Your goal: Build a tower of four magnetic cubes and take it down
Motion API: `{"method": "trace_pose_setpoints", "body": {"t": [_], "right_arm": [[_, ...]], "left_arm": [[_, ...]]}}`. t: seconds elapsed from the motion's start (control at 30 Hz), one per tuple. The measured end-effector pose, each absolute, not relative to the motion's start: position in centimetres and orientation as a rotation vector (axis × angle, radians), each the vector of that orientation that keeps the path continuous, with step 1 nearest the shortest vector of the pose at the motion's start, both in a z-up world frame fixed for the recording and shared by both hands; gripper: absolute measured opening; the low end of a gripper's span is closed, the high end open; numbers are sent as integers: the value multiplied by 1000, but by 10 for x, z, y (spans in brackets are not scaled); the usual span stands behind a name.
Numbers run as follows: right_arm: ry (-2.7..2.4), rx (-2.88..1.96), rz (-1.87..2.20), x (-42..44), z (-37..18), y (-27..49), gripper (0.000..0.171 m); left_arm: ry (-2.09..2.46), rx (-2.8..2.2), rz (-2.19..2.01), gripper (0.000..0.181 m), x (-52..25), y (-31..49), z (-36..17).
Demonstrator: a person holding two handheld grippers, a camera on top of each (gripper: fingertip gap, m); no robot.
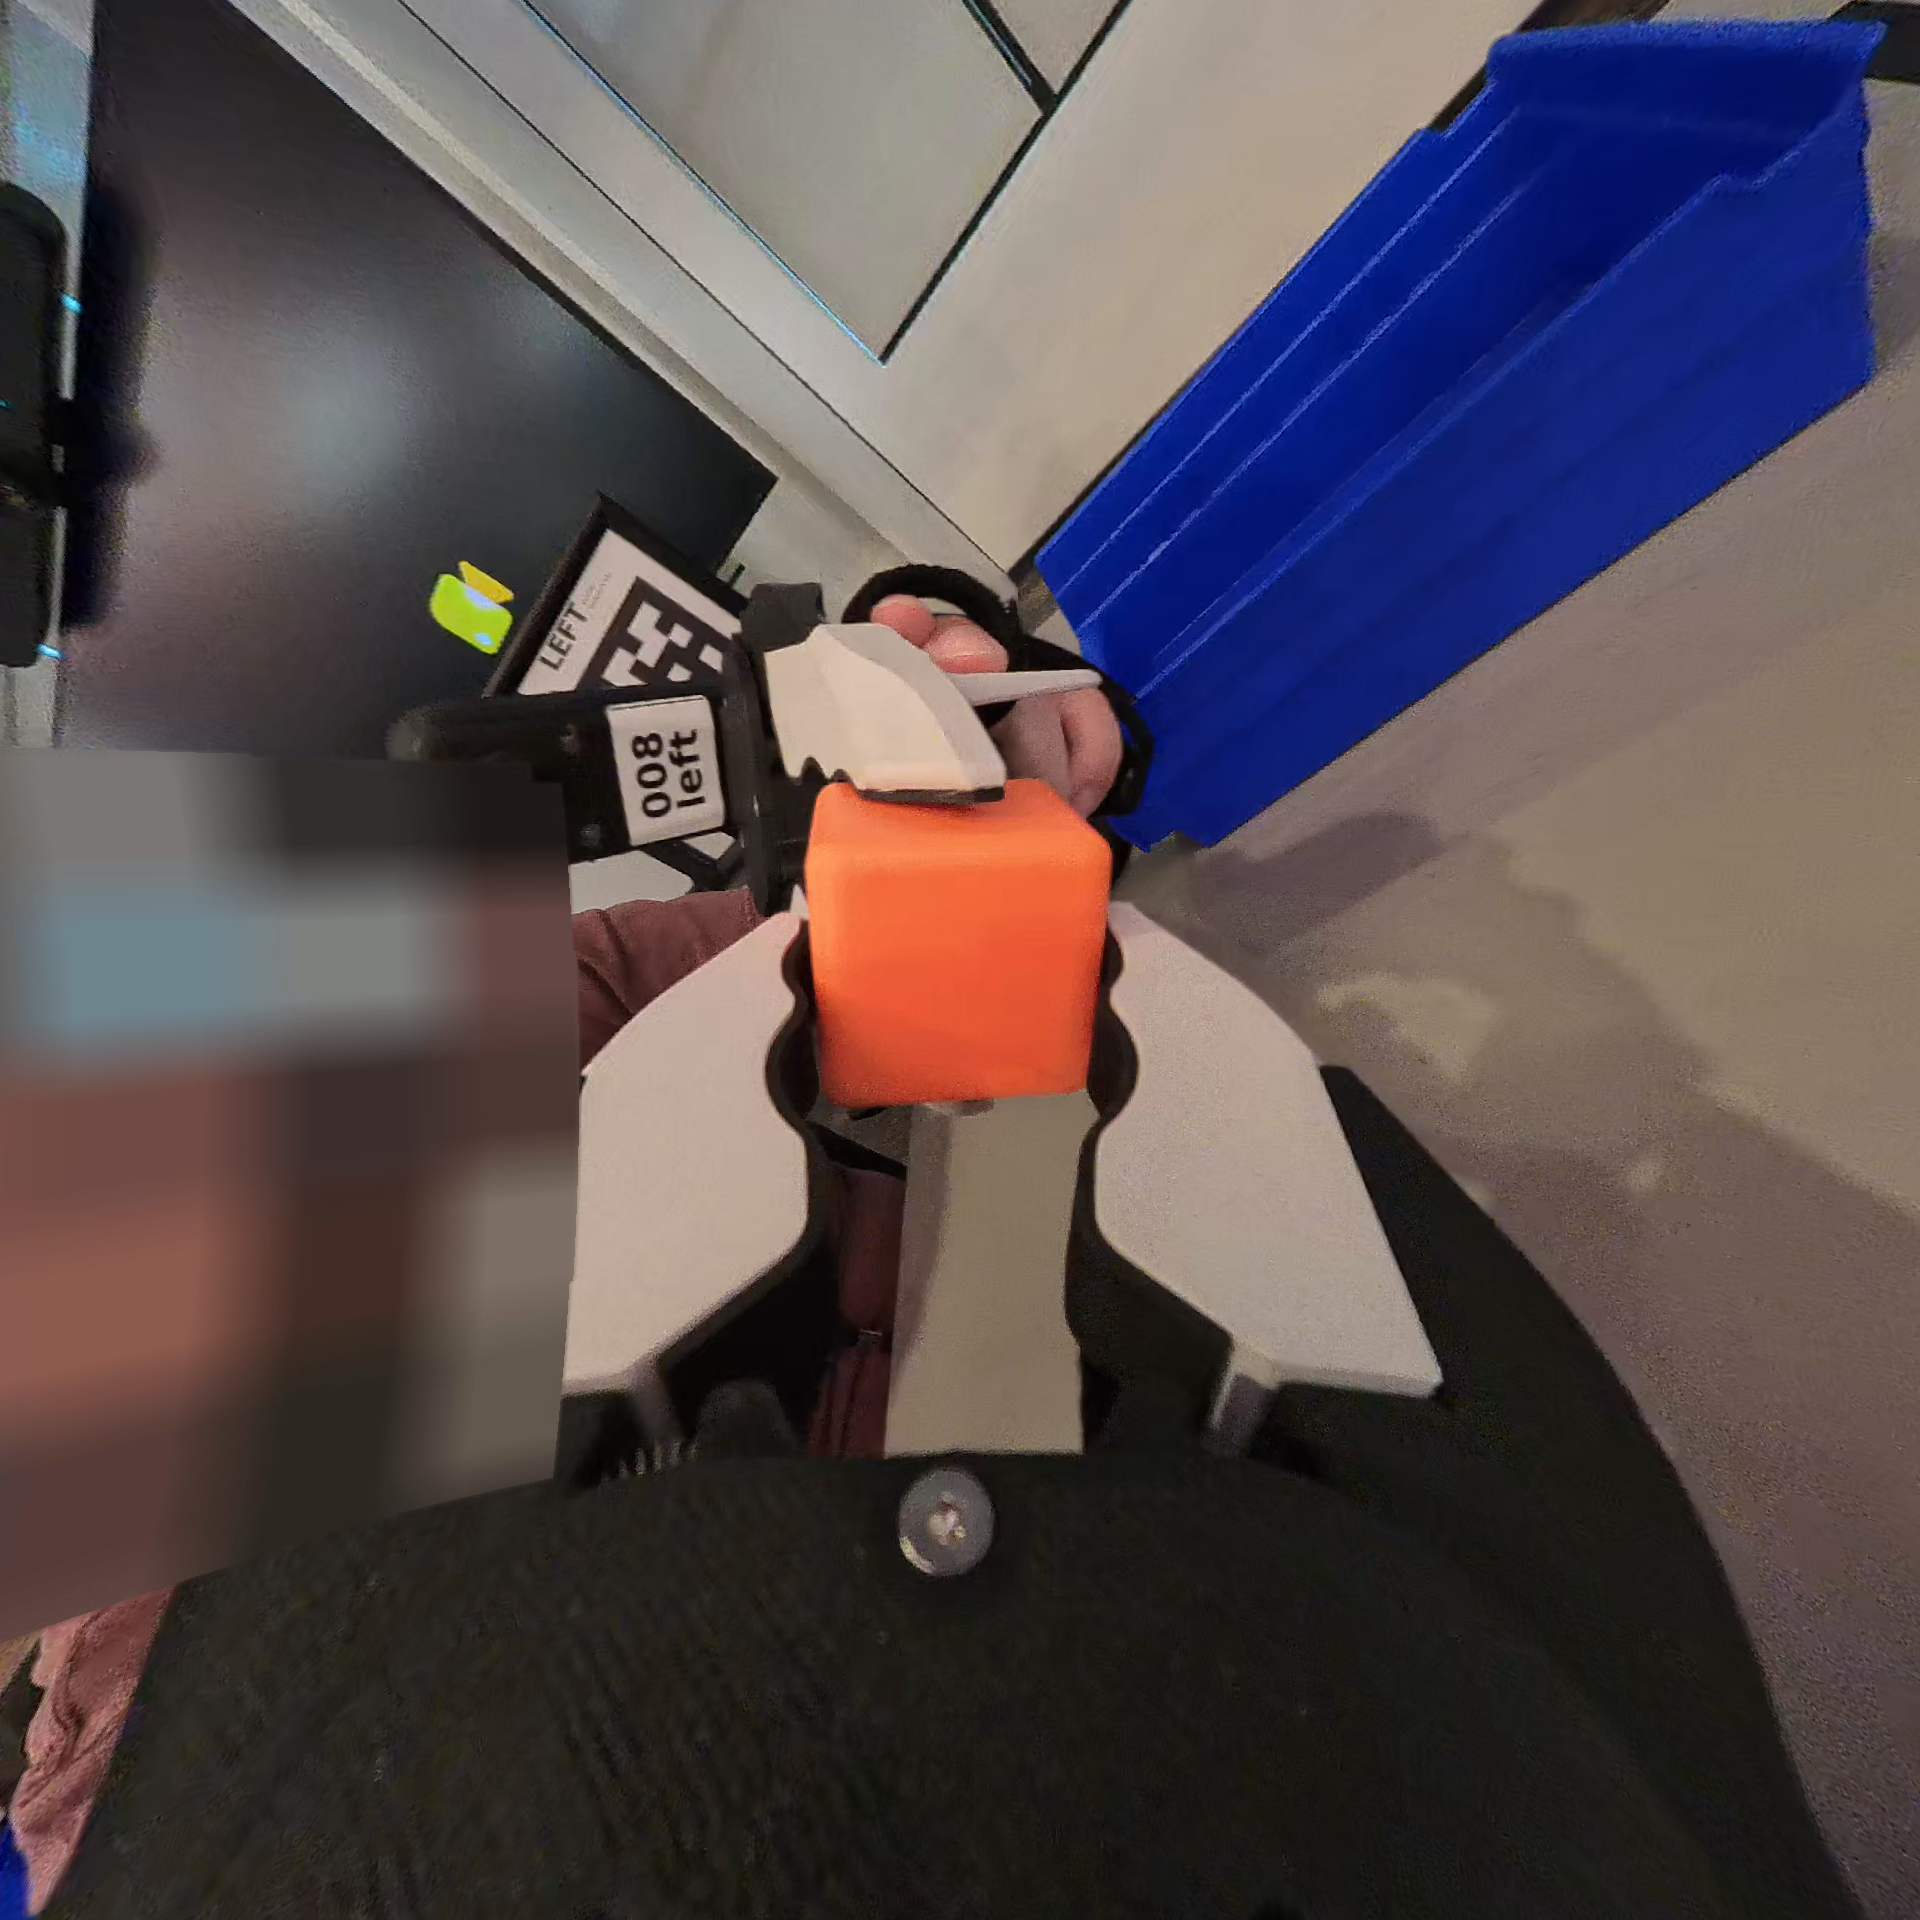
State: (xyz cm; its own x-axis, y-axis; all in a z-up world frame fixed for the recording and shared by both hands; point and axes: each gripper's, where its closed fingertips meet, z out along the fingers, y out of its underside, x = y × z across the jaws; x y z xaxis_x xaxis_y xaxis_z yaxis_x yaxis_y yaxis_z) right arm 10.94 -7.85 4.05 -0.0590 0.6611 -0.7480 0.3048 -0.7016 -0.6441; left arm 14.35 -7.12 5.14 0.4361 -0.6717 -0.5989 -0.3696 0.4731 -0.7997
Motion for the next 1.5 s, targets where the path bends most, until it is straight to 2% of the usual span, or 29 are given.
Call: {"method": "trace_pose_setpoints", "body": {"t": [0.13,0.2,0.27,0.37,0.47,0.6,0.73,0.77,0.8,0.87,1.0,1.1,1.17,1.23,1.33,1.43,1.5], "right_arm": [[-1098,-1979,1687,119,38,-75,50],[-1111,-2035,1492,144,41,-72,51],[-1091,-2216,1000,200,19,-53,51],[-1042,-2575,337,314,-38,-48,51],[-874,-2944,-50,399,-88,-55,51],[-984,-3039,-40,416,-122,-60,51],[-928,-3114,-128,427,-134,-63,51],[-891,-3136,-113,427,-137,-65,51],[-858,-3164,-93,427,-139,-69,58],[-830,-3177,-135,435,-137,-70,58],[-753,-3020,-149,444,-104,-57,56],[-617,-2693,-190,451,-49,-25,56],[-400,-2524,-134,463,-16,-9,58],[-194,-2463,-20,478,-11,1,58],[-89,-2610,-1,503,-48,-2,60],[-135,-2723,-7,507,-80,-2,59],[-138,-2765,30,503,-94,1,51]], "left_arm": [[1180,-1157,-222,49,144,-70,45],[1186,-1160,-201,48,144,-71,46],[1176,-1181,-179,41,139,-69,49],[1168,-1257,-167,40,125,-64,55],[1110,-1285,-177,40,106,-59,72],[1041,-1291,-179,41,77,-57,96],[985,-1294,-149,41,47,-56,116],[966,-1293,-147,42,40,-56,120],[945,-1296,-145,45,33,-56,125],[907,-1312,-130,51,17,-54,132],[784,-1398,-25,67,-37,-47,145],[606,-1524,187,71,-117,-35,146],[432,-1644,323,70,-182,-29,135],[198,-1901,284,60,-238,-29,94],[23,-2228,39,57,-273,-33,33],[-88,-2306,-10,63,-298,-29,0],[-113,-2408,-28,69,-303,-31,-25]]}}
